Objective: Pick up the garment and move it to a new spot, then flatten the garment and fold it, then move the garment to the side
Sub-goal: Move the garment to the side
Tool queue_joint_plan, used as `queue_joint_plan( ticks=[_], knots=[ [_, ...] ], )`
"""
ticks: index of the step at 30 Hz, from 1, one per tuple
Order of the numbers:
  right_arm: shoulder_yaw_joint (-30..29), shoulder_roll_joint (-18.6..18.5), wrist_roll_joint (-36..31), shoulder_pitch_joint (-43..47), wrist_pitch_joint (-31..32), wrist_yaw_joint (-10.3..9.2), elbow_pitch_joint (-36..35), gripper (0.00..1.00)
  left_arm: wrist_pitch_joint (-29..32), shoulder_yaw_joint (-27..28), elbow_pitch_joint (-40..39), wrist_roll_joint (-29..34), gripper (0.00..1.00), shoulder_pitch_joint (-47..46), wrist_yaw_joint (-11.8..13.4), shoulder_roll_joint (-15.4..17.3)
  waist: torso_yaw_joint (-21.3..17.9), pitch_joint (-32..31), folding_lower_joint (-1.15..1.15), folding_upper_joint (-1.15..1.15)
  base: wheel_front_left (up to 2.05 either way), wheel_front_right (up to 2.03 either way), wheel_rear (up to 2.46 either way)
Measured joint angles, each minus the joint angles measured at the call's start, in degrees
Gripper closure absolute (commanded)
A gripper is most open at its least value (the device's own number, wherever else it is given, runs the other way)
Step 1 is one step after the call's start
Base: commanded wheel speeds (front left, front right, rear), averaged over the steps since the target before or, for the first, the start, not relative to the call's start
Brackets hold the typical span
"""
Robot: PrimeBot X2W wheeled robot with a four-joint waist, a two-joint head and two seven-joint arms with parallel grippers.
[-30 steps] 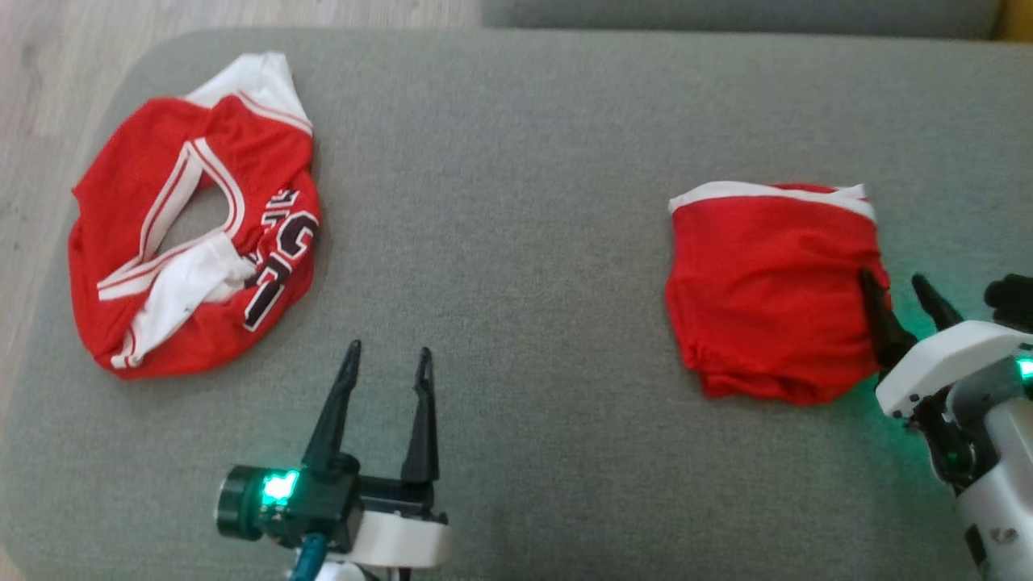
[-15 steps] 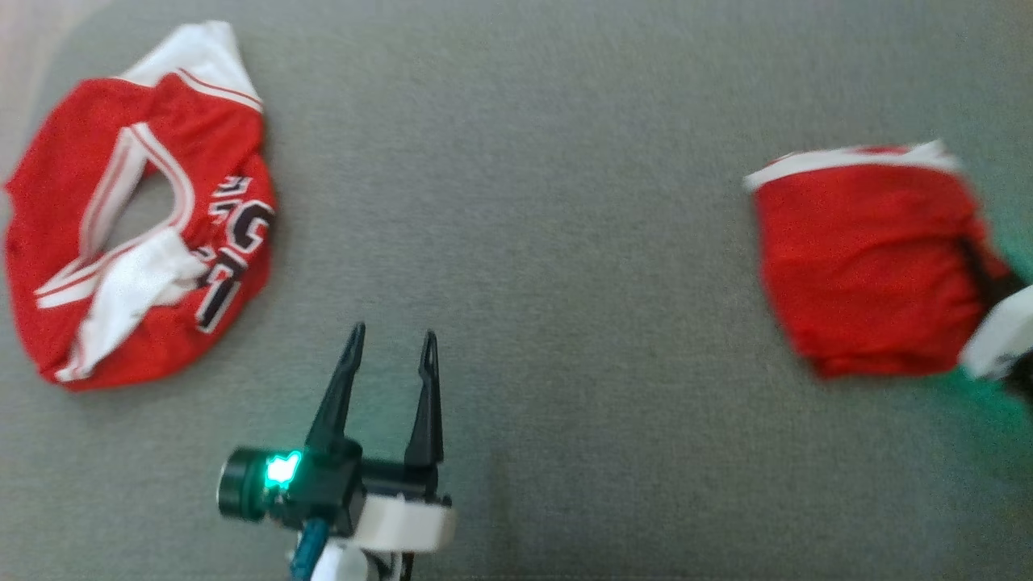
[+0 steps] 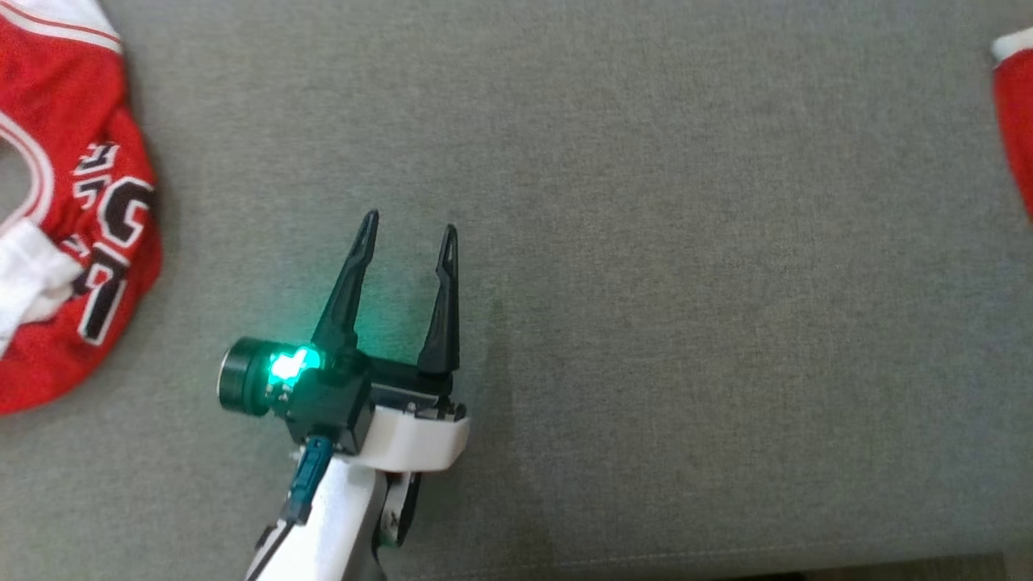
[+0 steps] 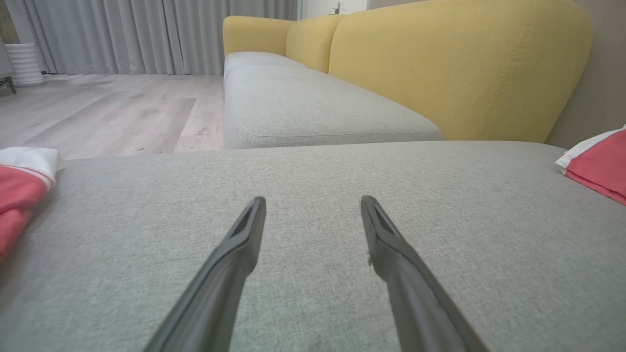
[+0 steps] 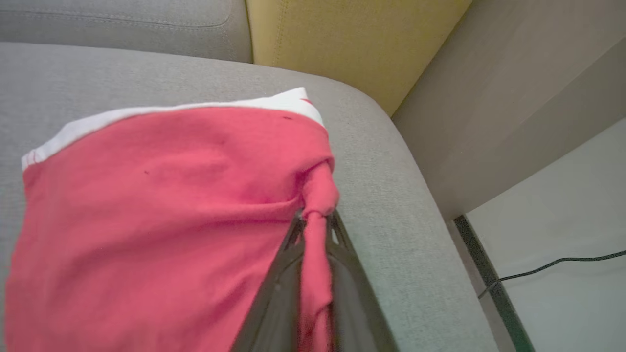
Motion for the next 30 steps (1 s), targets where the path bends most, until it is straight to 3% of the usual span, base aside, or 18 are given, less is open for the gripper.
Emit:
queue_joint_plan(
  ticks=[1,5,7,15,23,30],
  knots=[
    [-1.0,0.03,-1.05,-0.01,-0.32,0.0,0.18,0.0,0.0,-0.05,0.03,-0.08,0.0,-0.41,0.0,0.0,-0.26,0.53,0.0,0.0,0.0,0.0,0.0],
    [-4.14,0.8,-7.04,-0.01,-1.75,0.0,0.49,0.0,0.0,-0.44,0.76,-0.4,0.0,-1.24,0.0,-0.02,-0.7,0.43,-0.02,0.0,0.0,0.0,0.0],
    [-4.95,2.9,-9.12,0.13,-2.37,0.0,-0.55,0.0,0.0,-0.44,1.34,-0.97,0.0,-1.18,0.07,-0.02,-0.5,-0.69,-0.02,0.0,0.0,0.0,0.0],
    [-0.1,19.06,-11.37,9.05,-8.16,0.0,-7.84,0.0,0.0,0.41,3.43,-1.66,0.0,2.88,1.15,-0.03,2.15,-10.1,-0.03,0.0,0.0,0.0,0.0],
    [6.16,31.09,-13.89,20.89,-17.18,0.0,-7.31,0.0,0.0,4.13,7.64,-1.71,0.0,11.3,1.6,0.05,5.13,-22.59,-0.04,0.01,0.0,0.0,0.0],
    [-3.67,41.12,-23.9,29.86,-17.58,0.0,-20.18,0.0,0.0,7.86,9.01,-0.37,0.0,15.13,1.6,0.36,6.5,-30.85,-0.04,0.01,0.0,0.0,0.0]
  ],
)
